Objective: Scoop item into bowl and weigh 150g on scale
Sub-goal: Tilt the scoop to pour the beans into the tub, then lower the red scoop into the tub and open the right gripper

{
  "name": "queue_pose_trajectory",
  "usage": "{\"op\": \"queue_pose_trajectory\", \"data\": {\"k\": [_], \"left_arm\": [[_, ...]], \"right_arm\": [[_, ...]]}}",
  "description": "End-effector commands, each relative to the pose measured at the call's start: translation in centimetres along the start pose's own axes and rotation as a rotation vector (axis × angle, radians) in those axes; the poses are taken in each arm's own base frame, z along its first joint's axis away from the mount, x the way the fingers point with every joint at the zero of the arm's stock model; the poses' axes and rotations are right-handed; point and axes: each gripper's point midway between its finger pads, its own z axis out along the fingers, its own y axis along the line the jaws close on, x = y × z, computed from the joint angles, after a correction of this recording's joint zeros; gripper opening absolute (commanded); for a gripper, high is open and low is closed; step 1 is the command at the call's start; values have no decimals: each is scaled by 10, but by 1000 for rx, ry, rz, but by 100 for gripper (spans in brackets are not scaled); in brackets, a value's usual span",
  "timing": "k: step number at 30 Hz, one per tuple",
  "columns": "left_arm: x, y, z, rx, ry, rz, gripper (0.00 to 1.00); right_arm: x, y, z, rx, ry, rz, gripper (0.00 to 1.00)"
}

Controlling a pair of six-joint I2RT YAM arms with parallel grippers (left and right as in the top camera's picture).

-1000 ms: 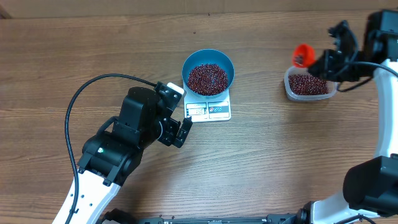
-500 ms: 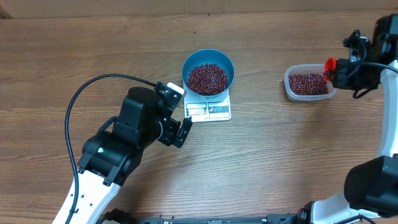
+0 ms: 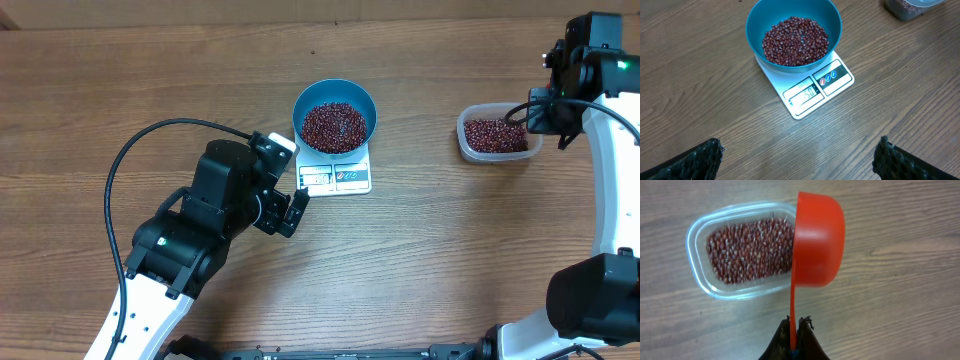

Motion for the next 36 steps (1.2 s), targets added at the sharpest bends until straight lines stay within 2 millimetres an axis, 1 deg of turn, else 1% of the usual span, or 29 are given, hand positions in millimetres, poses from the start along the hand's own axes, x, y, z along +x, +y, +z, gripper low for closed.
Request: {"op": "queue_pose_trajectory", "data": {"k": [1,2,3,5,7,8,9,11,12,14,16,17,18,19,20,21,22,24,25,27,30,33,36], "left_arm": [[-5,-1,-5,7,-24,14,100],[-5,-1,-5,7,-24,14,100],[-5,-1,-5,7,-24,14,100],[-5,-1,-5,7,-24,14,99],[-5,-1,-5,7,-24,14,100],[-5,0,-5,6,-23,14,100],[-5,0,-5,6,-23,14,100],[-5,-1,-5,7,-23,14,100],[-5,-1,-5,7,-24,14,99],[-5,0,-5,6,-23,14,100],[-5,-1,-5,7,-24,14,100],[-5,-1,-5,7,-24,14,100],[-5,-1,-5,7,-24,14,100],[-5,-1,-5,7,-24,14,100],[-5,0,-5,6,-23,14,100],[-5,0,-5,6,-23,14,100],[-5,-1,-5,7,-24,14,100],[-5,-1,-5,7,-24,14,100],[-5,-1,-5,7,-24,14,100],[-5,-1,-5,7,-24,14,100],[-5,-1,-5,7,-24,14,100],[-5,-1,-5,7,-24,14,100],[-5,-1,-5,7,-24,14,100]], "right_arm": [[2,0,0,0,-21,58,4],[6,12,7,-55,-8,55,4],[8,18,11,-90,-2,54,4],[12,43,21,-219,7,57,4],[13,57,31,-287,7,114,4],[13,61,36,-303,7,139,3],[14,66,45,-322,8,182,4],[18,71,56,-336,16,243,4],[23,73,65,-336,27,292,4],[33,75,77,-333,54,341,4],[41,77,82,-330,80,368,4],[45,77,84,-326,95,387,6],[48,78,85,-326,107,394,16],[52,79,87,-327,121,396,39],[53,79,86,-327,124,396,46],[55,79,86,-327,134,395,62],[56,79,86,-327,138,395,73],[57,79,86,-326,141,395,88],[57,79,86,-326,142,395,90],[58,79,84,-326,146,382,100],[61,78,79,-326,155,325,100],[58,76,70,-330,147,262,100],[51,72,51,-335,125,196,100]]}}
